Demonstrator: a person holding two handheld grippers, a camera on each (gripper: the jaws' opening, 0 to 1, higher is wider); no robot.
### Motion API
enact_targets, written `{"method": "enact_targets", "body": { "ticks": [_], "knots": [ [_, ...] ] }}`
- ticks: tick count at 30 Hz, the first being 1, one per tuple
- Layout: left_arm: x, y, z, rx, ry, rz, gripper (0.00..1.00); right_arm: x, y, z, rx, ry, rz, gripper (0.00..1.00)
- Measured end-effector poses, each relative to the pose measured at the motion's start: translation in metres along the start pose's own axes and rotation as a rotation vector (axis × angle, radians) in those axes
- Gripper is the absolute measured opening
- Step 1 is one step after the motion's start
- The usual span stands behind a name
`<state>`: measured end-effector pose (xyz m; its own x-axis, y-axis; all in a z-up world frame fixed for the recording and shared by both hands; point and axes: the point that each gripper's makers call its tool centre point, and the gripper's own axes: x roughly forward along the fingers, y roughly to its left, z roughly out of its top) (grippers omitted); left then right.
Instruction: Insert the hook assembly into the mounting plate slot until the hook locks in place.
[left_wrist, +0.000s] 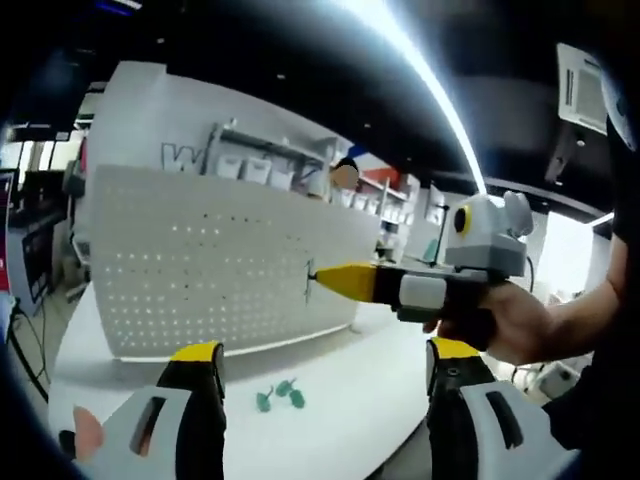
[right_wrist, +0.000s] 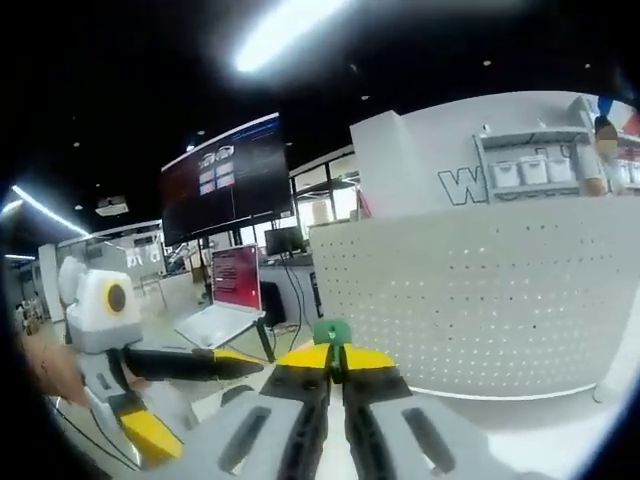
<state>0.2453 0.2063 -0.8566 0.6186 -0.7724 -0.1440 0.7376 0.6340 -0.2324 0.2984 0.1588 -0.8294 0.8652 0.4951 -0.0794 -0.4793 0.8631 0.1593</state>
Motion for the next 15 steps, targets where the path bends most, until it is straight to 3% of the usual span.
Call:
{"method": "enact_targets", "body": {
  "ticks": [10,13,15],
  "knots": [
    [0.000,0.004,-0.002,0.004,0.002,0.012,0.86,0.013,-0.030,0.009,-0.010,-0.048,-0.088,0.00],
    [0.001,0.005,-0.002,-0.006,0.000,0.013,0.86,0.012,-0.045,0.021,-0.072,-0.108,-0.154,0.00],
    [0.000,0.007,-0.003,-0.008,0.002,0.016,0.86,0.013,-0.051,0.027,-0.058,-0.143,-0.180,0.00]
  ]
}}
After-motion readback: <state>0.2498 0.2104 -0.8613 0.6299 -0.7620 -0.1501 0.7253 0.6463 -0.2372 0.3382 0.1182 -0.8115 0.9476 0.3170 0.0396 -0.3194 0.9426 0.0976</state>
